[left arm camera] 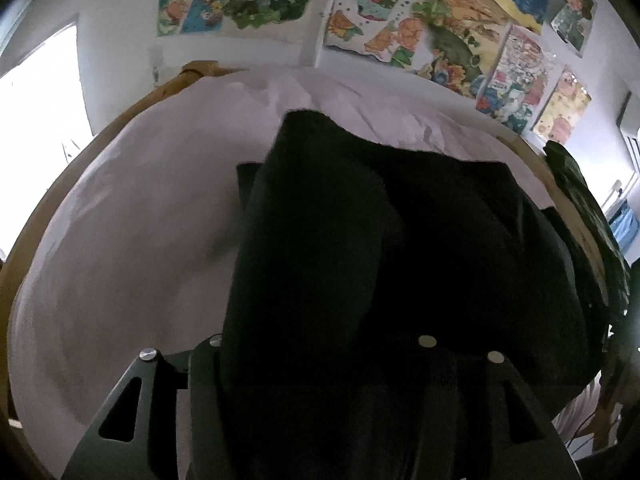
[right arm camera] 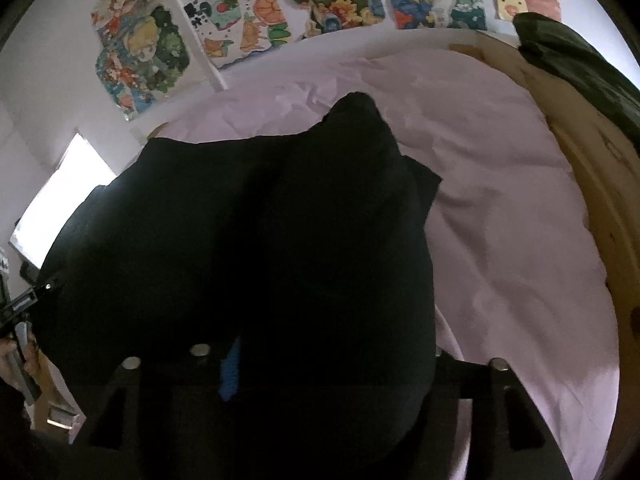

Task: Fold large clothes

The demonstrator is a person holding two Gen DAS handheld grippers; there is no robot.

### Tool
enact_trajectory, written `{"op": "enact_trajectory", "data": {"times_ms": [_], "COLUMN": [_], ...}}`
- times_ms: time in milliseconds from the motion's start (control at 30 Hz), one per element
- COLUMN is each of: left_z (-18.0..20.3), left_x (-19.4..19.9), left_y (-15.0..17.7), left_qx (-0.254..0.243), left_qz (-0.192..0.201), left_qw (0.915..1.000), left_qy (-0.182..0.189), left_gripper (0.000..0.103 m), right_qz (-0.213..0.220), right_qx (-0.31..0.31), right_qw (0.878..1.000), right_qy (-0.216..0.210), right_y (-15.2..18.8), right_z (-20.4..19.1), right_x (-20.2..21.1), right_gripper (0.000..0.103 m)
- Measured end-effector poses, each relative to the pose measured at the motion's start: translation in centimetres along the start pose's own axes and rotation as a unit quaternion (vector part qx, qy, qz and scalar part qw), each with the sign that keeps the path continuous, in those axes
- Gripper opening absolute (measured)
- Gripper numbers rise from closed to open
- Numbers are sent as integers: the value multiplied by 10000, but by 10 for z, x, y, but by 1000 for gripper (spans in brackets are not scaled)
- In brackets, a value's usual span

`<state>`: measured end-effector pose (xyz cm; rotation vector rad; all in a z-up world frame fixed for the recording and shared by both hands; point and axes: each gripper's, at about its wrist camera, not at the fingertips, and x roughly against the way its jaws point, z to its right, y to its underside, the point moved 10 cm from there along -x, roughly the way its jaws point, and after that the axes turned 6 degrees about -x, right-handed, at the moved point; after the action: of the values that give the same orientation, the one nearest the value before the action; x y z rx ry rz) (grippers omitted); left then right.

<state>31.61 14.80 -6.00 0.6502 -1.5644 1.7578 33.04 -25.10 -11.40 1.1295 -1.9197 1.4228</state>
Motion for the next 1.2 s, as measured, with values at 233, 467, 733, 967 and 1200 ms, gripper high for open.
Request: {"op": "enact_trajectory", "data": {"times_ms": [233, 467, 733, 967, 1200], "left_z": [-14, -2, 33, 75, 114], "left_x": [53, 104, 135, 167, 178], "left_y": [-4, 10, 22, 39, 70], "left_qx": [136, 173, 199, -249, -691], "left_qz": [762, 1383, 1761, 2250, 2460], "left_qw": [9956, 9886, 9828, 9727, 9657], "left_qy": [-523, -563, -523, -514, -460], "left_gripper": [79, 82, 99, 101, 101], "right_qz": [263, 1045, 1812, 2162, 2550], "right_qx": [52, 147, 341, 322, 602], "right_qw": [9988, 9931, 9817, 9754, 9648], "right_qy": [401, 509, 477, 268, 234], "right_y": [7, 9, 23, 47, 71], "right_z": [2, -9, -28, -48, -69], "right_x": [19, 59, 107, 135, 165], "right_gripper": [85, 103, 103, 103, 103]}}
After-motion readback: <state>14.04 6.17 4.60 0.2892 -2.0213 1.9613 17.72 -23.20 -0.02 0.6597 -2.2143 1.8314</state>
